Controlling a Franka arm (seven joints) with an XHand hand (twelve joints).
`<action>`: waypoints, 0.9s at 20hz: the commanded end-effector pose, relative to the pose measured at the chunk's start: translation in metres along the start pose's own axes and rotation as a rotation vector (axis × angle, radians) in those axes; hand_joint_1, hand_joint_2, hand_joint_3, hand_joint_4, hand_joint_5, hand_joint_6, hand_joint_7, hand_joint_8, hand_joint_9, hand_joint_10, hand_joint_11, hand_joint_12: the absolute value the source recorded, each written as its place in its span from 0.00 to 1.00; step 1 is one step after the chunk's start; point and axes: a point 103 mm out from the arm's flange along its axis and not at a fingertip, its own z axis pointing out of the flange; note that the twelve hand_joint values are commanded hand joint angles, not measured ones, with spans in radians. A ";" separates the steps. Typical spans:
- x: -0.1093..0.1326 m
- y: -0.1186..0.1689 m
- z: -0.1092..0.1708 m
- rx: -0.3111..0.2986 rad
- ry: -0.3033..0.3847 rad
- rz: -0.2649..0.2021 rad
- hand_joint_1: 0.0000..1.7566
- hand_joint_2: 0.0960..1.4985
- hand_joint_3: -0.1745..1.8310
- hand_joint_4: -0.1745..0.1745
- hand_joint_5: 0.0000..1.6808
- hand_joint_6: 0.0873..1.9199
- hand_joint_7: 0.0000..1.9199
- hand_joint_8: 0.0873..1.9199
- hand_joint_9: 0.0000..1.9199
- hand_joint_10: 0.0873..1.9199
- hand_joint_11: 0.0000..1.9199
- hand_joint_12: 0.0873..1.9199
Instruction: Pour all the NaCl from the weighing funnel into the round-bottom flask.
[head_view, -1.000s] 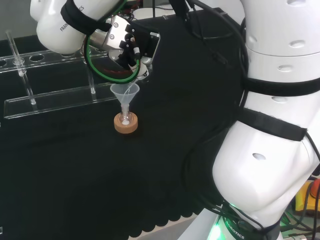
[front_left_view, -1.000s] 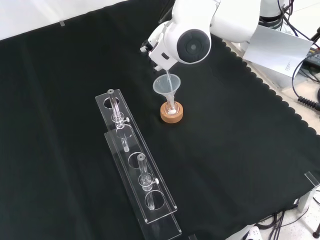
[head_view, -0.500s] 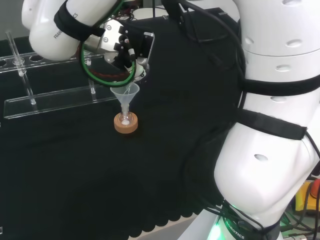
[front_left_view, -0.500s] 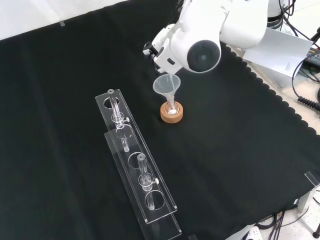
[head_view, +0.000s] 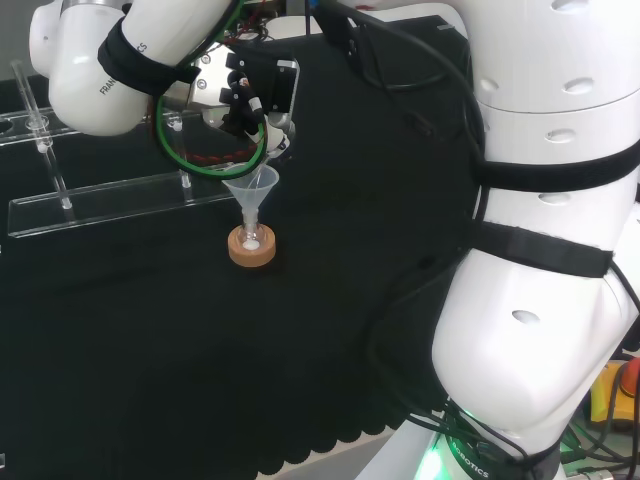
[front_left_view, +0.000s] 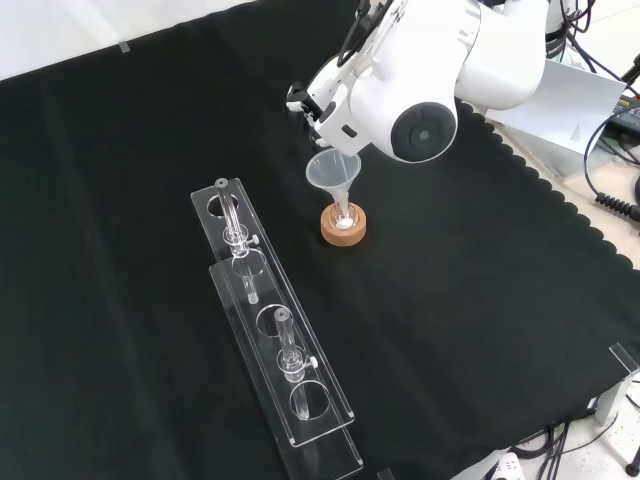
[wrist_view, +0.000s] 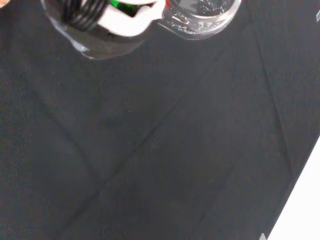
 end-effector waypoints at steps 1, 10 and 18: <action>0.000 0.000 0.000 -0.005 -0.023 -0.012 0.63 0.58 0.19 1.00 0.73 0.29 0.75 0.05 0.75 0.00 0.60 0.40; -0.002 -0.002 -0.001 0.017 -0.101 -0.003 0.63 0.57 0.19 1.00 0.73 0.29 0.75 0.05 0.75 0.00 0.60 0.40; -0.003 -0.001 -0.006 0.027 -0.168 -0.003 0.63 0.57 0.19 1.00 0.73 0.29 0.75 0.05 0.75 0.00 0.60 0.40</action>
